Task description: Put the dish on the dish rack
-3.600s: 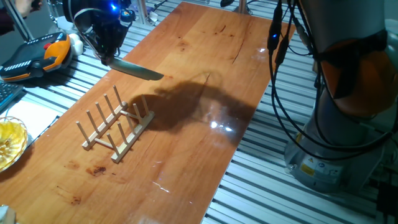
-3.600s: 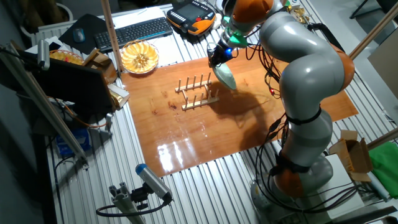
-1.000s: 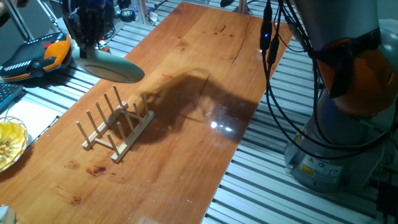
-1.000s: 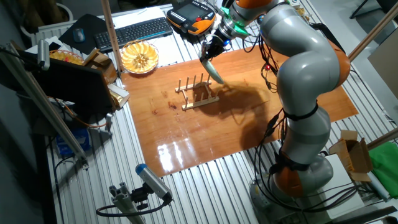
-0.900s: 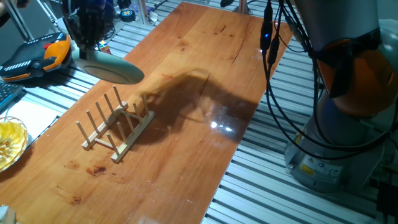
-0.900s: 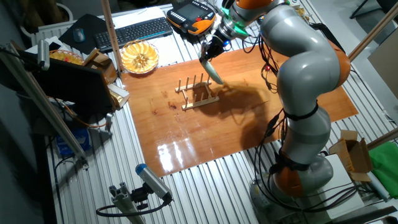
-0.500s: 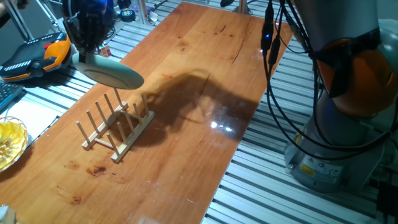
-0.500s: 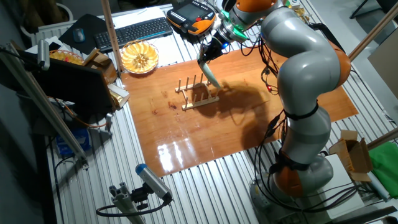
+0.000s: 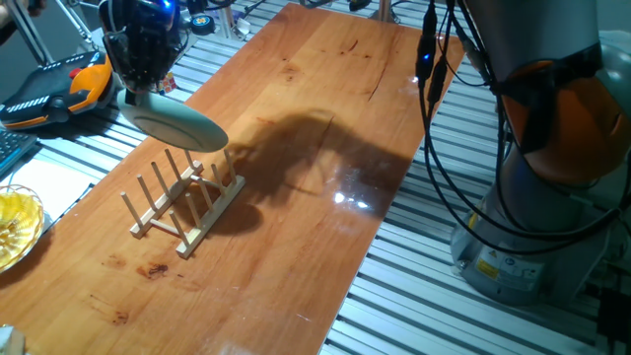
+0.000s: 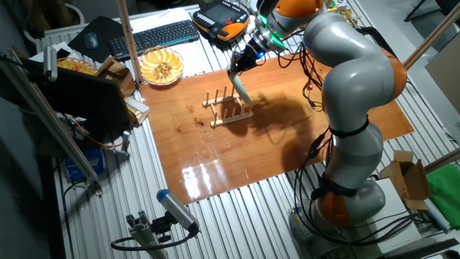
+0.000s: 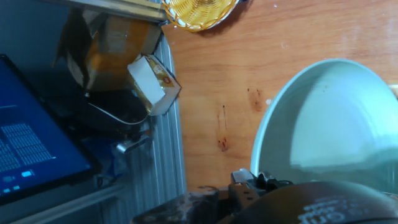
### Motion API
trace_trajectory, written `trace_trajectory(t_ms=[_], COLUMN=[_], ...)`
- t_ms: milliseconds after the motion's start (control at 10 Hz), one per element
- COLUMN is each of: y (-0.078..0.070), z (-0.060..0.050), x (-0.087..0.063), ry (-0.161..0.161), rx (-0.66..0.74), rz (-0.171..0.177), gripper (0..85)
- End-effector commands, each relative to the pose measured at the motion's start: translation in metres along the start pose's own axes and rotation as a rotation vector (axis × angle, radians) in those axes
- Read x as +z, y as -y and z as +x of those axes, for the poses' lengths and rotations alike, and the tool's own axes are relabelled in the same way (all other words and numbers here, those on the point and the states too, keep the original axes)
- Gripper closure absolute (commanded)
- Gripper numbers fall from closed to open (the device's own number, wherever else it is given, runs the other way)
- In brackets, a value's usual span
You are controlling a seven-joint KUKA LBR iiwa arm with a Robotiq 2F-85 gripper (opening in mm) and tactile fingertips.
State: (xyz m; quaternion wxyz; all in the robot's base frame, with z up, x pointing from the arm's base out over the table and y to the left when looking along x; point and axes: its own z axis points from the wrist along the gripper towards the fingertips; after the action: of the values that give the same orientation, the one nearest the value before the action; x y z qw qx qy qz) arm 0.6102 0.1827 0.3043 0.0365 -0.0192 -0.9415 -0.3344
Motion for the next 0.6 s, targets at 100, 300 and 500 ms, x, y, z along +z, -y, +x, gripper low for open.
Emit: trace_trajectory(t_ms=[100, 300, 500], y=[0.0017, 0.0041, 0.0064], z=[0.0, 0.0004, 0.0013], x=[0.0013, 0.0025, 0.0039], ry=[-0.001, 0.004, 0.008], rx=[0.015, 0.03, 0.049], rz=[-0.021, -0.04, -0.059], gripper=[84.3, 84.3, 84.3])
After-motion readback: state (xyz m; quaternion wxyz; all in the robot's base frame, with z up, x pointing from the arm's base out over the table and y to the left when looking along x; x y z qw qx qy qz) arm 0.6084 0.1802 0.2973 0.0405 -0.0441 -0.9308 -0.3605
